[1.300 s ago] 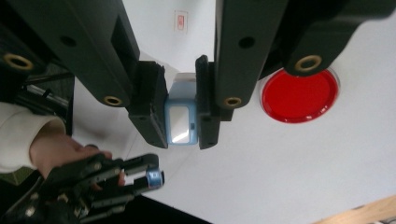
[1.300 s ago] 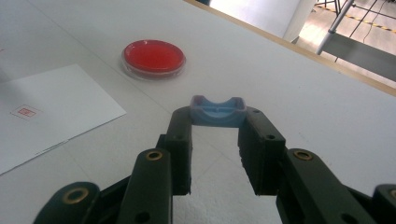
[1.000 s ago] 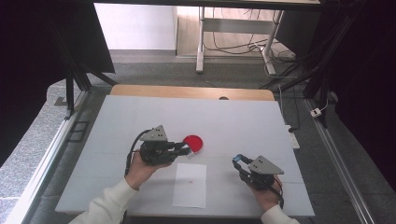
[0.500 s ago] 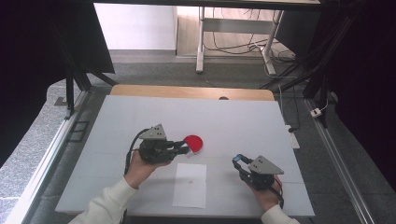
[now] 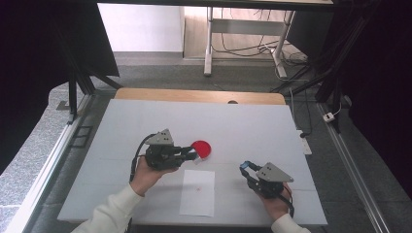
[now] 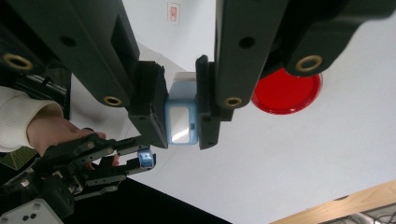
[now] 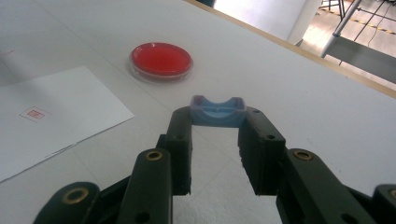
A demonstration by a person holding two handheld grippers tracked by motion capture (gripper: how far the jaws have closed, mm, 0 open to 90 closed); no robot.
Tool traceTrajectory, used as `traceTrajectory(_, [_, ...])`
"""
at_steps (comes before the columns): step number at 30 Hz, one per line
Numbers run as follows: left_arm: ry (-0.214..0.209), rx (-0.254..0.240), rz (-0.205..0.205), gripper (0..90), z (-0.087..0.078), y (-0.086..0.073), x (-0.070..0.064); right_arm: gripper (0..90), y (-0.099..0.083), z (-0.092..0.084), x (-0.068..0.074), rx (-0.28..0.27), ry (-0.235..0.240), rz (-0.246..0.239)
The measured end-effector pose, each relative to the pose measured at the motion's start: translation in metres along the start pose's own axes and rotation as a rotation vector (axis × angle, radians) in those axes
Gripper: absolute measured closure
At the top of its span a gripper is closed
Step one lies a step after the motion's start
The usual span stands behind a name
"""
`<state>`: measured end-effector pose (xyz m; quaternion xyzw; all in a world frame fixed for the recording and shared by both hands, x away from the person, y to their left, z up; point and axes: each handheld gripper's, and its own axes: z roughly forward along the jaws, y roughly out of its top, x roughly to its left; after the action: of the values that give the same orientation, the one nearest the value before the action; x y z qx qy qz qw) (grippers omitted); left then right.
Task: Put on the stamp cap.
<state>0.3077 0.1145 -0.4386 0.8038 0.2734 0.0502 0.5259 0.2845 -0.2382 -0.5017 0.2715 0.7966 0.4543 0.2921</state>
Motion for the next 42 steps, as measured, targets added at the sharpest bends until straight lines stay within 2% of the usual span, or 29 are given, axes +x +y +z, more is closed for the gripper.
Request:
traceTrajectory(18, [-0.005, -0.014, -0.019, 75.3, -0.001, 0.0, 0.003, 65.2, 0.007, 0.006, 0.013, -0.024, 0.049, -0.004])
traceTrajectory(42, [-0.003, -0.02, -0.023, 75.2, 0.002, 0.0, 0.003, 64.9, 0.014, 0.014, 0.03, -0.049, 0.1, 0.01])
